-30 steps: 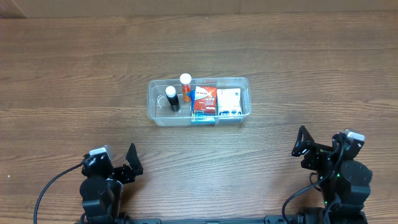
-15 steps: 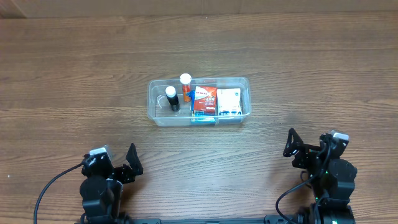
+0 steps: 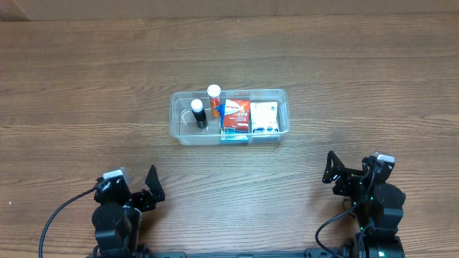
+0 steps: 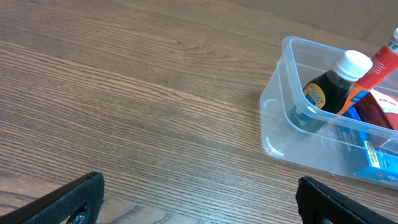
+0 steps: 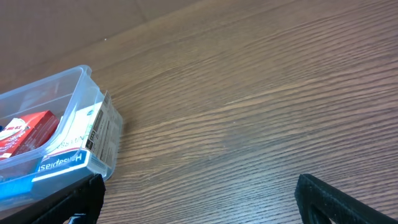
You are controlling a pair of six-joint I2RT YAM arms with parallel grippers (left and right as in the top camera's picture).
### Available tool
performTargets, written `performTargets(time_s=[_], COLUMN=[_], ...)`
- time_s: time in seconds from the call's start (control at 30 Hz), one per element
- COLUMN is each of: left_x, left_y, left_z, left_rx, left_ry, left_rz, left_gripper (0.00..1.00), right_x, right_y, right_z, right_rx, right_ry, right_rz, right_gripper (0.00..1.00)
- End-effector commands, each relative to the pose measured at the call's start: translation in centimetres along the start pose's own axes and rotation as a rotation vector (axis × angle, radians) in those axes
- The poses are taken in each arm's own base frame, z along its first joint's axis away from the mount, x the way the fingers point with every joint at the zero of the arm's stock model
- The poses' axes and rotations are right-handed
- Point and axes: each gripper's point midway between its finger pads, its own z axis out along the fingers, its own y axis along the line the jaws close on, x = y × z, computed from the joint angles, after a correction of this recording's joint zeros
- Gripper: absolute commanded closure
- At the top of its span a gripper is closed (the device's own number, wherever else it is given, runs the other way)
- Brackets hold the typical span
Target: Pack container
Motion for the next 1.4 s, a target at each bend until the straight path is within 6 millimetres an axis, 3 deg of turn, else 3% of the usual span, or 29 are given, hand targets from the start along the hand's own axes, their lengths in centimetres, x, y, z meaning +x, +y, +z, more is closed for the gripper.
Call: performTargets(time_s=[0.0,0.13,0.27,0.4,0.9,1.13,1.37], left_x=[0.0,0.0,0.0,0.0,0.0,0.0,0.0], left_y=[-0.1,-0.1,-0.1,-0.1,-0.1,-0.1,-0.1], left_z=[0.0,0.0,0.0,0.0,0.0,0.0,0.0], left_rx=[0.008,0.008,0.008,0.008,0.008,0.008,0.008], left_ry=[-0.004,-0.004,-0.004,-0.004,-0.004,-0.004,-0.004], left_rz=[-0.014,-0.014,-0.014,-0.014,-0.014,-0.014,-0.014], left_gripper=[0.00,0.00,0.00,0.00,0.00,0.00,0.00], right_x=[-0.1,-1.2,-3.4,-4.3,-3.1,-2.2,-1.7], right_y=[0.1,0.5,1.3,1.7,2.2,5.9,6.1], right_z=[0.0,-0.2,-1.5,-2.3,-2.2,-2.9,-2.9], right_rx=[-0.006,-0.028,-0.061,-0.076,-0.116,-0.313,-0.324], right_ry=[-0.010,-0.059,-0.175,-0.229,-0.198,-0.195,-0.190], right_rz=[-0.001,-0.008,-0.022,-0.030,-0.046,-0.332,-0.415], right_gripper=[0.00,0.00,0.00,0.00,0.00,0.00,0.00])
